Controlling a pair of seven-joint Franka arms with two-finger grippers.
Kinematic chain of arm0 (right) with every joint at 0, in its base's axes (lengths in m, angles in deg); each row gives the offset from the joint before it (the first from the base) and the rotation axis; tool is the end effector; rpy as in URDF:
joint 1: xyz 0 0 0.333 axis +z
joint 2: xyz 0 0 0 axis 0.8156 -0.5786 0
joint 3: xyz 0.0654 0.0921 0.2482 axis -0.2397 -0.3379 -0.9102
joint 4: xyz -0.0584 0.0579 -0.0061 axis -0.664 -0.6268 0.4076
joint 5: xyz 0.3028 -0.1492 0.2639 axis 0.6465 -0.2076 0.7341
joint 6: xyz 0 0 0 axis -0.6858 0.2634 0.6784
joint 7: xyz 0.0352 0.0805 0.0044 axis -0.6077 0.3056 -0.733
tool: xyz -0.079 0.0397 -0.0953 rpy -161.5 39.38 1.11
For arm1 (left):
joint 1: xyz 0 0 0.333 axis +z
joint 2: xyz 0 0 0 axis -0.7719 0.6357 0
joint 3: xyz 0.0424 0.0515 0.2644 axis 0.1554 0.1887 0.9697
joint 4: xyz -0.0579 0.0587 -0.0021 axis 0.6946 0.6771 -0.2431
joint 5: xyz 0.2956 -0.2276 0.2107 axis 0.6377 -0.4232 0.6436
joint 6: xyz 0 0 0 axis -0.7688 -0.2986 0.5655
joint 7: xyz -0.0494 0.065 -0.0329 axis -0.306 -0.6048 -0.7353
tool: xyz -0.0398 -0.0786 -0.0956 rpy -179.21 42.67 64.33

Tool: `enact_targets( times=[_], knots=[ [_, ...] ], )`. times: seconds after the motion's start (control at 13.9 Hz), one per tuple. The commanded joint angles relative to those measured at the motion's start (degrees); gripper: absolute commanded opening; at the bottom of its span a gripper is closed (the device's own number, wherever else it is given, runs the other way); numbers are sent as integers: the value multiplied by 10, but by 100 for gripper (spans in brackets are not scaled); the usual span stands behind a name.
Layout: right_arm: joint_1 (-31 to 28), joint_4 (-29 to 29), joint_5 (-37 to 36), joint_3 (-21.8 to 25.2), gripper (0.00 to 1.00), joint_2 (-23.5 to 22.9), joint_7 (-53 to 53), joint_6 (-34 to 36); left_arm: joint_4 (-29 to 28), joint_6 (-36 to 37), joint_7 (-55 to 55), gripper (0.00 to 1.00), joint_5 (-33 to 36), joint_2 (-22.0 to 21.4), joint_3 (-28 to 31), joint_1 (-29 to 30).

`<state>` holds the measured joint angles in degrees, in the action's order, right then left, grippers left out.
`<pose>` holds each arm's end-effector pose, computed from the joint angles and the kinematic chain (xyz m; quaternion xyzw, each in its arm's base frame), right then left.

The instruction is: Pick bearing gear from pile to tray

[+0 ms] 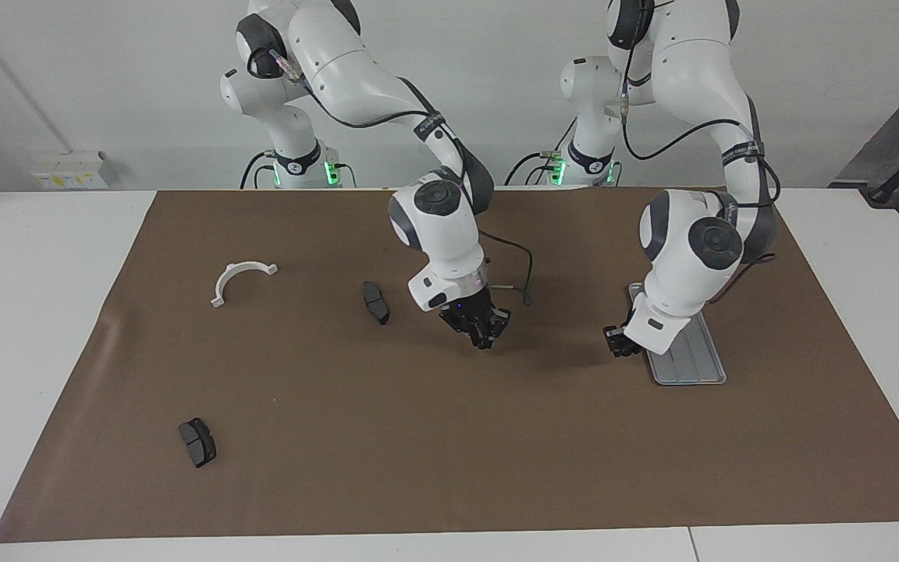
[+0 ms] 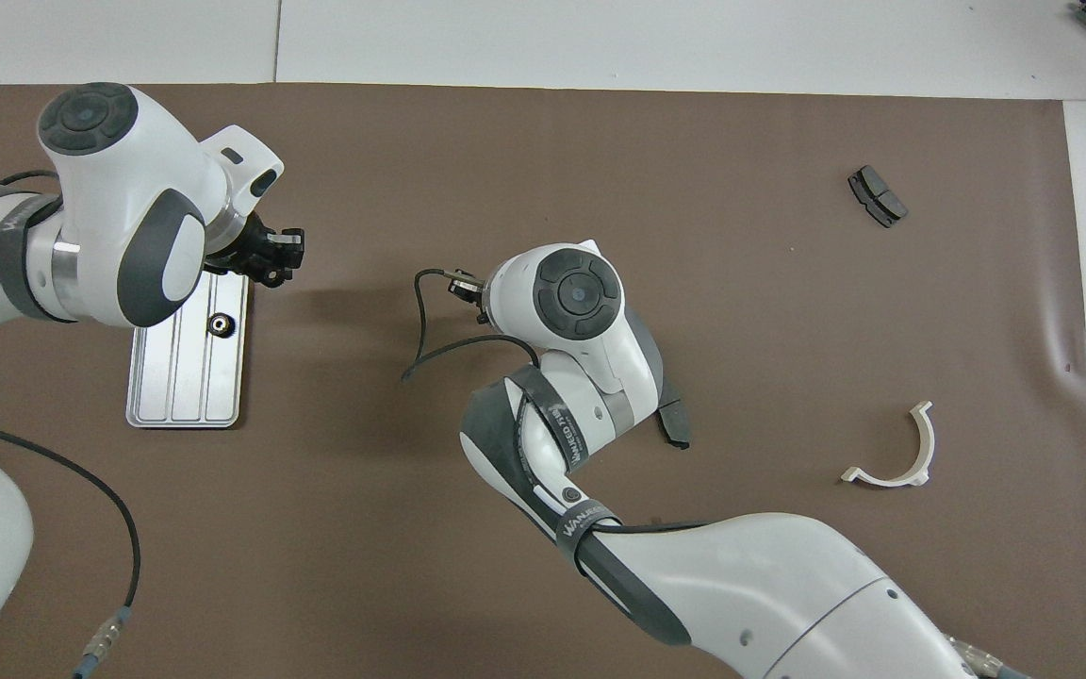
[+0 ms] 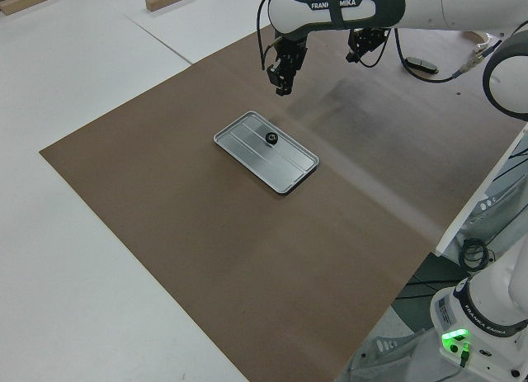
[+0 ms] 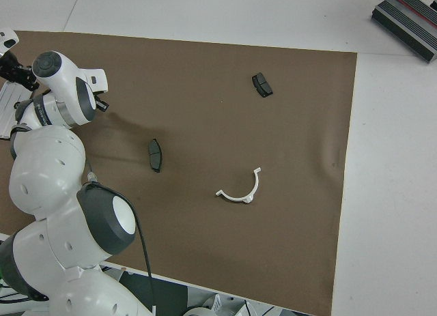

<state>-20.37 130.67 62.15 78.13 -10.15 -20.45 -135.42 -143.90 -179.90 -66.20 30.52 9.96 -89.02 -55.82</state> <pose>0.6002 0.4326 0.2451 -0.9697 0.1863 -0.0727 0.1406 0.6658 -0.1163 0.2888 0.9995 -0.0010 -0.0330 0.0012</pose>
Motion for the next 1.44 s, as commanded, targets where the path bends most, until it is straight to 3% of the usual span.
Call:
enact_targets(
  times=[0.0,0.07,0.14,0.22,0.29,0.36,0.65,0.72,0.86,0.93,1.0,1.22,1.36],
  knots=[
    [15,0,-1,1,0,-13,29,-37,-39,4,88,0,-9,-31,-4,40],
    [15,0,-1,1,0,-13,31,-38,-47,-1,120,0,-9,-32,-2,55],
    [15,4,-1,0,13,-13,30,-43,-55,-5,155,0,-9,-35,-3,76],
    [17,13,-2,1,63,-12,30,-48,-59,-11,177,0,-9,-35,-3,89],
    [17,19,-3,1,93,-12,30,-52,-65,-19,187,0,-9,-37,-2,95],
    [16,19,-6,1,100,-11,30,-51,-83,-39,195,0,-9,-42,-2,100],
    [5,13,-48,9,100,-5,25,-44,-172,-142,227,0,-9,-66,-1,116],
    [-10,17,-75,9,100,5,24,-37,-183,-155,231,6,-9,-68,-1,116],
    [-52,19,-118,9,100,25,-6,-8,-182,-156,240,29,-9,-68,-1,116],
    [-76,21,-123,9,100,38,-56,10,-179,-156,240,63,-9,-68,-1,116],
    [-102,21,-123,9,100,50,-115,32,-178,-158,239,78,-9,-67,-1,116],
    [-170,21,-123,8,100,86,-233,92,-168,-168,234,98,-9,-63,-2,109],
    [-205,21,-123,8,100,106,-259,120,-138,-159,181,96,-9,-56,-5,83]
  ],
)
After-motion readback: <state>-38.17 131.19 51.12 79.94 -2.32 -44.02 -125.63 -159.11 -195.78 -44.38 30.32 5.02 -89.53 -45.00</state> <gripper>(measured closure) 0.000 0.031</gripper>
